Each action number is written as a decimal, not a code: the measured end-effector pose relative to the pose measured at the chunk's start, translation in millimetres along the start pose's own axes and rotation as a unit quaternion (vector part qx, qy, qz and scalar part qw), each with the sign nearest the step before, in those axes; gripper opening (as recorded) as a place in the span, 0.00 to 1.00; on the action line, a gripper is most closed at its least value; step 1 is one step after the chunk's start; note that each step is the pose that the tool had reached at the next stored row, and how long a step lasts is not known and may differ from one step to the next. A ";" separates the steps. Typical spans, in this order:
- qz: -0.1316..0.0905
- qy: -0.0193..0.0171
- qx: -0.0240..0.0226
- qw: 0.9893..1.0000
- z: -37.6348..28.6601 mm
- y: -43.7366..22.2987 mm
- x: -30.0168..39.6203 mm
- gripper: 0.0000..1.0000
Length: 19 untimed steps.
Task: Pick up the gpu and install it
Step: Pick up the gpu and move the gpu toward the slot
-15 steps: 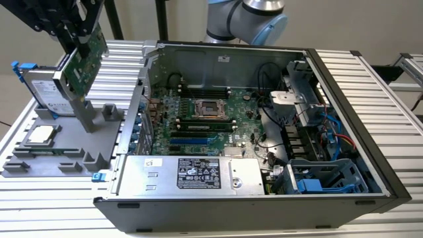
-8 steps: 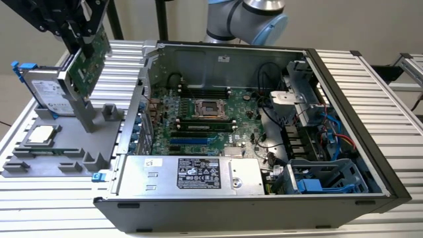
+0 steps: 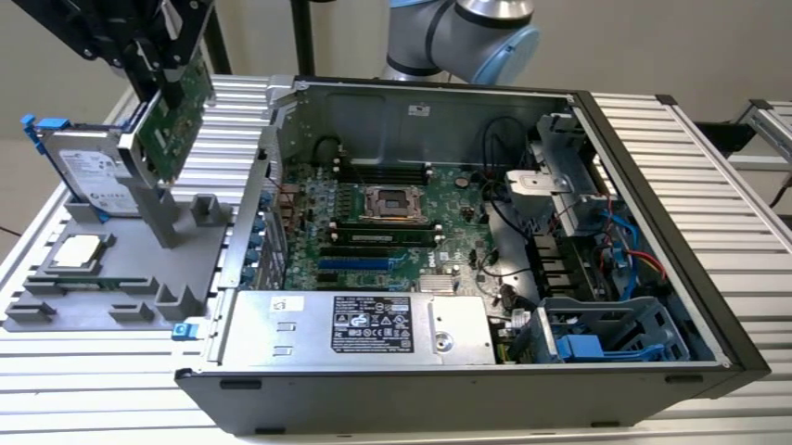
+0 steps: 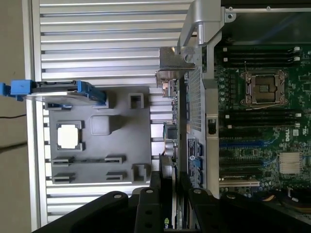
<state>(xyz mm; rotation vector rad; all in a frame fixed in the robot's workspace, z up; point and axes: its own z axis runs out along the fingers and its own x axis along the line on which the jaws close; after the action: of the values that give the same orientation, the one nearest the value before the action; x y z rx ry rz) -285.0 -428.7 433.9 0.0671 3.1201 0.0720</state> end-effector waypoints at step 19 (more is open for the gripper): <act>0.000 0.000 0.000 1.000 0.3 0.7 -15.7 0.00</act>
<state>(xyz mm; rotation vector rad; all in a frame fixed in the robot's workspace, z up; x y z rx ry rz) -269.3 -428.7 433.9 0.0671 3.1201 0.0715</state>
